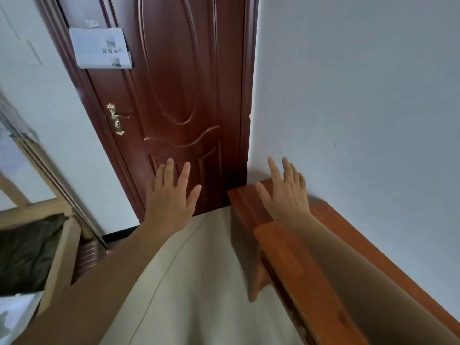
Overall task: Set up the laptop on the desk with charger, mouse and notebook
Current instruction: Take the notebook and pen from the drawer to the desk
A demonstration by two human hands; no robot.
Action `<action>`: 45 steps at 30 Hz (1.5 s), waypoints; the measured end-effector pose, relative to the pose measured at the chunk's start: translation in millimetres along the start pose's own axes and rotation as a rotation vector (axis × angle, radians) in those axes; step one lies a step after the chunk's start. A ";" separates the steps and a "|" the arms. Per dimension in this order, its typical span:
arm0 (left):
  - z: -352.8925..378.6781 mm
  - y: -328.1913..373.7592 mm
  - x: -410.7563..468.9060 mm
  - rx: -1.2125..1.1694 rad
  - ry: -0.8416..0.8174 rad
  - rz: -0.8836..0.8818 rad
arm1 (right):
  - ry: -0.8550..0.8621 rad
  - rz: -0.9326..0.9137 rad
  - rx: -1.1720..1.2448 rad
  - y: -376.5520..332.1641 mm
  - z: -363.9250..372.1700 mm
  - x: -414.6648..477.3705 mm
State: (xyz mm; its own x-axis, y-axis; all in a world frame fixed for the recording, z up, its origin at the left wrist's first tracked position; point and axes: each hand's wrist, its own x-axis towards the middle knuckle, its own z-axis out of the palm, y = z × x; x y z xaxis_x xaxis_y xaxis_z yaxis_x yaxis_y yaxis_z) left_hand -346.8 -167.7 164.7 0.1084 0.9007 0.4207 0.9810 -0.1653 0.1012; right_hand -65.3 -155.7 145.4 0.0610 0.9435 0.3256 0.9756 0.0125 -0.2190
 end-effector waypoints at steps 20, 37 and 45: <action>201.2 -13.7 414.5 -0.122 -0.198 0.318 | 0.049 0.313 -0.082 30.5 116.9 323.5; 299.0 66.3 606.5 -0.245 -0.286 0.839 | 0.191 0.853 -0.271 46.7 139.1 389.3; 306.3 50.7 631.4 -0.407 -0.338 1.116 | 0.205 1.201 -0.358 -29.3 155.5 380.7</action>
State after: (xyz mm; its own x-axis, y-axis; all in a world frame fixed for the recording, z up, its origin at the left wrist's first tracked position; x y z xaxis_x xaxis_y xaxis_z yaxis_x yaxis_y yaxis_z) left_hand -179.4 515.7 159.3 0.9493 0.2349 0.2088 0.2098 -0.9684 0.1351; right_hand -103.4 254.6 132.7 0.9435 0.2301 0.2385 0.2841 -0.9320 -0.2249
